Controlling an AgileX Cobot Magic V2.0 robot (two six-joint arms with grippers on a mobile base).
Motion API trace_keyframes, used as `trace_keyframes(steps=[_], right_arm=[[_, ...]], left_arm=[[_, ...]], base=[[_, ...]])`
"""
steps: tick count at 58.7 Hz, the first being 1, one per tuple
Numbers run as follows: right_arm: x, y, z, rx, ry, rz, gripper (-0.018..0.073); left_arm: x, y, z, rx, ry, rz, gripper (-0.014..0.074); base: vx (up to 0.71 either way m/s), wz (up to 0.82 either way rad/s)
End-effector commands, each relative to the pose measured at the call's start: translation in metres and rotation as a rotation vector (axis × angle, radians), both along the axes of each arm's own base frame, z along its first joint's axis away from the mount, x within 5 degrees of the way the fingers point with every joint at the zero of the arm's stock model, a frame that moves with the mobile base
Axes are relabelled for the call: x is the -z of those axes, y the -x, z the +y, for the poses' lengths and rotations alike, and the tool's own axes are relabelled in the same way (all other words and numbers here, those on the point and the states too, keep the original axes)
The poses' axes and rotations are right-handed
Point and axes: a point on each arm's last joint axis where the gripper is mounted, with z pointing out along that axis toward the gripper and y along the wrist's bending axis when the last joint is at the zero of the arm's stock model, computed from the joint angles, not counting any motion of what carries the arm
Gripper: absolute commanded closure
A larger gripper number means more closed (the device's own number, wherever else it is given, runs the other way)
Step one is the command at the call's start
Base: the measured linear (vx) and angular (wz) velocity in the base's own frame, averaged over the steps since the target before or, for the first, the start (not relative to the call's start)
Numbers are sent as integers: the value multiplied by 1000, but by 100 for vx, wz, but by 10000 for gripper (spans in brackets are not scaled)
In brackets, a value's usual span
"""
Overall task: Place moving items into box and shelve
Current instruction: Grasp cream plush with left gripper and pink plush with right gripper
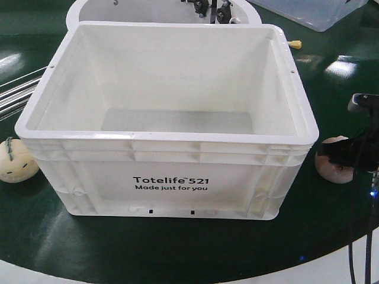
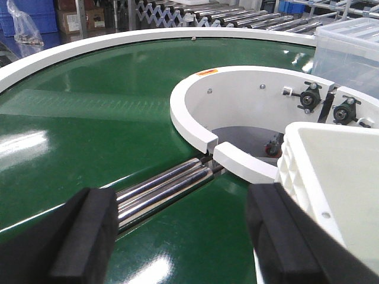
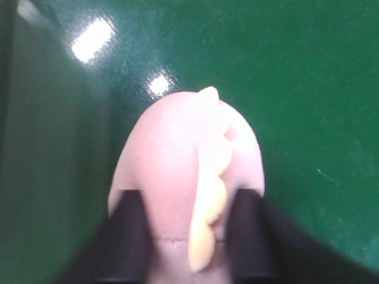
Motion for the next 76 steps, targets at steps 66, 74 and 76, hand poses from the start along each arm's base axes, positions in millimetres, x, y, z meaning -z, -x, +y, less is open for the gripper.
trace_keyframes(steps=[66, 74, 76], right_arm=[[-16, -9, -4, 7, 21, -107, 568], [-16, -9, -4, 7, 21, -107, 568], [-16, -9, -4, 7, 21, -107, 568]], left_arm=[[139, -109, 19, -84, 114, 626, 57], [156, -115, 19, -93, 143, 669, 163], [160, -116, 19, -97, 153, 683, 218]], base=[[0, 0], [0, 0], [0, 0]])
